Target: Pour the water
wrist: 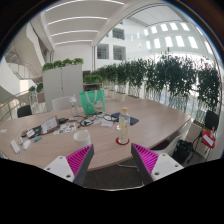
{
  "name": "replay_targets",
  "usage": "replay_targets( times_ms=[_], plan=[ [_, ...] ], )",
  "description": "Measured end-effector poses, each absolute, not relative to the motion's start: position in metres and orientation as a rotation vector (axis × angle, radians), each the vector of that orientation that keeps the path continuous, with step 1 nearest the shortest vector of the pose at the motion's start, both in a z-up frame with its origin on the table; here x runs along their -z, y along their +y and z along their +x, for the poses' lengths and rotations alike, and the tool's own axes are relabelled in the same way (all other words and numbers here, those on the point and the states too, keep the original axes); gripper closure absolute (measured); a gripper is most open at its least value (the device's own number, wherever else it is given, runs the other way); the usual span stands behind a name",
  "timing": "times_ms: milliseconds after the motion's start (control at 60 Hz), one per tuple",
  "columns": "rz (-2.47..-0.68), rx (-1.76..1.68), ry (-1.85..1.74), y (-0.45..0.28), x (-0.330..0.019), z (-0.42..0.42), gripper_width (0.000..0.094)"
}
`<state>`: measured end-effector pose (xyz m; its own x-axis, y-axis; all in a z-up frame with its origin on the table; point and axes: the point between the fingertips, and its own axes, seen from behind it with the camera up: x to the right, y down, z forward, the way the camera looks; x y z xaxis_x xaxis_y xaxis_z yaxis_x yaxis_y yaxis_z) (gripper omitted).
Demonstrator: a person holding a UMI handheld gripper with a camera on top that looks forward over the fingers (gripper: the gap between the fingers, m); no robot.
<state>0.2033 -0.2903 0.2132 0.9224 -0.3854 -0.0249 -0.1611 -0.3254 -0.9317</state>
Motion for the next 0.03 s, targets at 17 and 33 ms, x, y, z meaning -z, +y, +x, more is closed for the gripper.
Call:
replay_targets(
  times_ms=[17,33],
  plan=[
    [-1.903,0.241,0.398,-0.2966,-0.2180,0.1970,0.0104],
    [-1.899,0.242,0.396,-0.3023,-0.2227,0.1909,0.0105]
  ],
)
